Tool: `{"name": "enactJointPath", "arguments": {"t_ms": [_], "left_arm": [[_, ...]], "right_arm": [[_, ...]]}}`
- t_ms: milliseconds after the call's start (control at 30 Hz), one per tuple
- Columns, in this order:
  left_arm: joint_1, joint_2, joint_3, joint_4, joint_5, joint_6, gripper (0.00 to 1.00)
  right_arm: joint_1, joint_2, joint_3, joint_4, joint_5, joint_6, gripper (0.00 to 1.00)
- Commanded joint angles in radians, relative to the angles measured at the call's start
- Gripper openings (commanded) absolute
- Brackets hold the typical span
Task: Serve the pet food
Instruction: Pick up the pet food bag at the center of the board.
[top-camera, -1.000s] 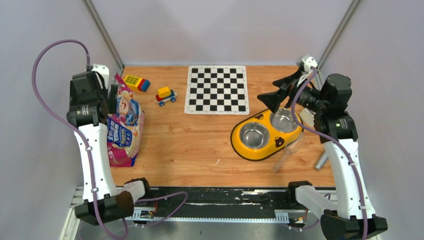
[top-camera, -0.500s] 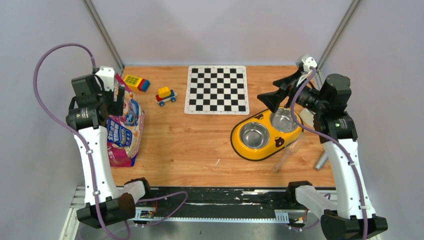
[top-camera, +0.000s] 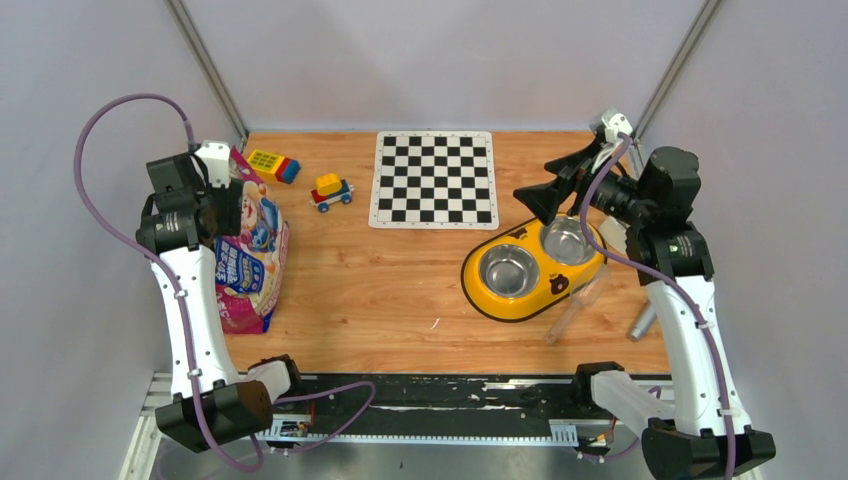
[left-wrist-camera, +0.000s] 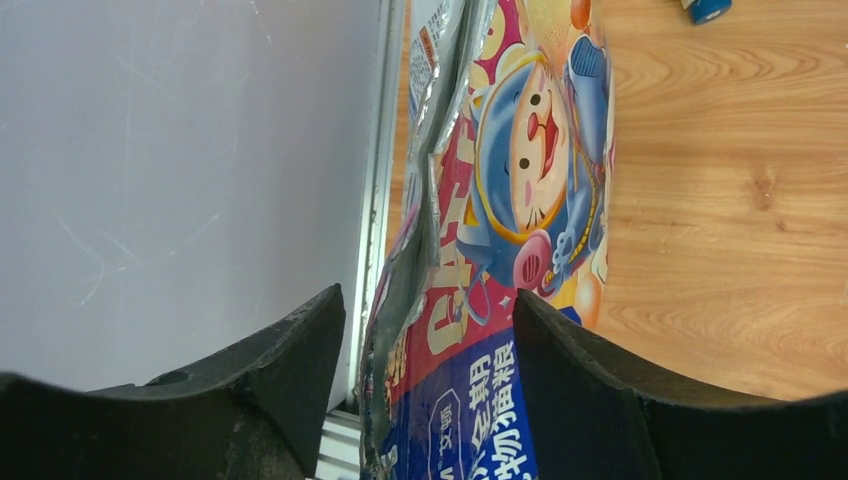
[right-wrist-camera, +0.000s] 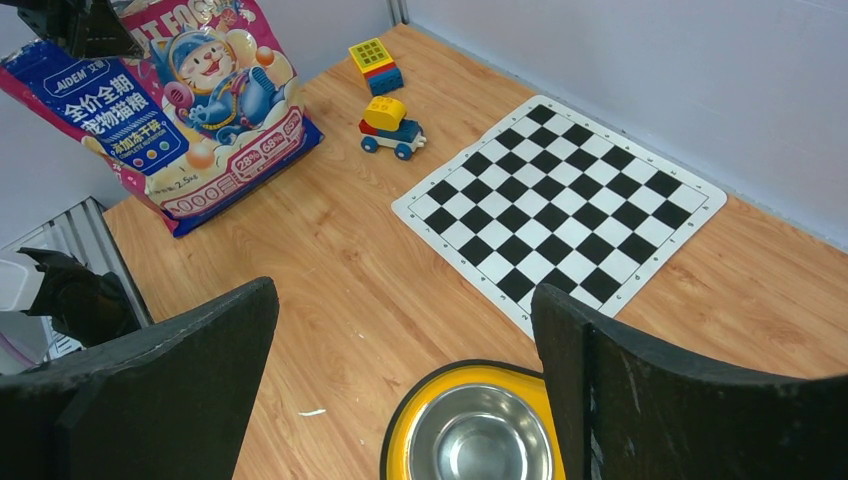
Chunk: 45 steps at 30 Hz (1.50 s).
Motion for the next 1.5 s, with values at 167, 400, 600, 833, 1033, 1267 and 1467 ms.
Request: {"name": "enactJointPath", "arguments": {"t_ms": [167,400,600,833,1033,1267,1467], "left_arm": [[0.013,-0.001,0.017,0.009,0.02,-0.01,0.63],[0.013,-0.01,0.028,-0.009,0.022,-0.015,0.49],[0.013,-0.003,0.027,-0.016,0.016,-0.007,0.42],[0.013,-0.002,0.036,-0.026,0.018,-0.008,0.23],[0.013,-0.001,0.058,-0.025,0.02,-0.005,0.04],[0.013,0.001,0.09,-0.032,0.073,0.001,0.0],[0.009,0.032,0.159,-0.062,0.166,0.003,0.0]], "right_arm": [[0.008,-0.001,0.001,0.04,0.011,-0.012,0.99],[0.007,0.007,0.0,0.04,0.003,-0.012,0.99],[0.01,0.005,0.001,0.04,0.003,-0.01,0.99],[0.009,0.007,0.0,0.04,0.002,-0.01,0.99],[0.009,0.01,0.002,0.041,0.004,-0.009,0.99],[0.009,0.01,0.002,0.04,0.006,-0.007,0.99],[0.009,0.01,0.002,0.041,0.008,-0.008,0.99]]}}
